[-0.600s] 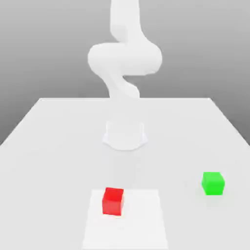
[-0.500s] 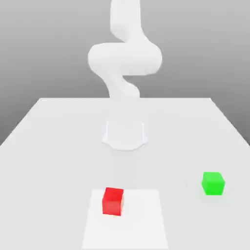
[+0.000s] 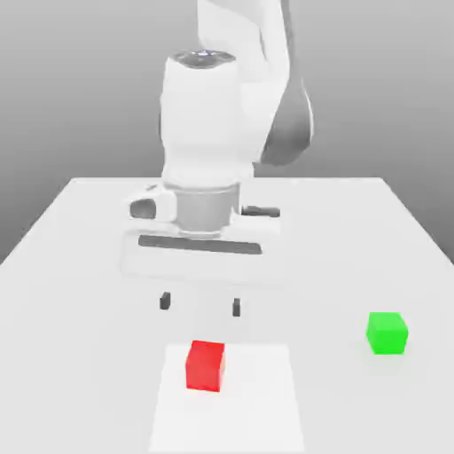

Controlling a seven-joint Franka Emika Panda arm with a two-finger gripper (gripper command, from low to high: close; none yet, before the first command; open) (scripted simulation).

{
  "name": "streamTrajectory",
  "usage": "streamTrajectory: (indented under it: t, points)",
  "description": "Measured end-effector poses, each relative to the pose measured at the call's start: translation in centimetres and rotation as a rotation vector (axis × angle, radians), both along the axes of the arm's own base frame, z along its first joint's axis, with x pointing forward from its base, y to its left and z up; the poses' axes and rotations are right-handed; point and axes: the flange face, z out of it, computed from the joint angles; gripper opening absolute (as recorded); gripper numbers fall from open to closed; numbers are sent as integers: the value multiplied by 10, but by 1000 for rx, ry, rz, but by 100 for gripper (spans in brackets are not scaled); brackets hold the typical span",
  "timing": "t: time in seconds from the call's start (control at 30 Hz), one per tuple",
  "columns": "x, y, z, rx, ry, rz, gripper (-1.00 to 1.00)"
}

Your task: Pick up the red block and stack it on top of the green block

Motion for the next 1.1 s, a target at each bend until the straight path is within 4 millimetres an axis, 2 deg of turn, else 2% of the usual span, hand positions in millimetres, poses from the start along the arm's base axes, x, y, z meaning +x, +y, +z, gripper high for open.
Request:
streamTrajectory:
  t: [0.07,0.23,0.27,0.5,0.7,0.73,0.8,0.9,1.0,1.1]
  points:
    - [-8,0,-27,6,30,-5,0]
    - [-12,0,-77,8,40,-7,0]
    - [-12,0,-84,8,40,-7,-100]
    - [-12,1,-85,8,40,-7,-100]
    - [-12,0,-33,8,40,-7,-100]
    - [-11,8,-26,8,40,16,-100]
    - [-9,35,-17,9,39,98,-100]
    - [-21,140,-6,5,39,398,-100]
    - [-47,214,4,1,39,629,-100]
    - [-85,277,12,-7,41,843,-100]
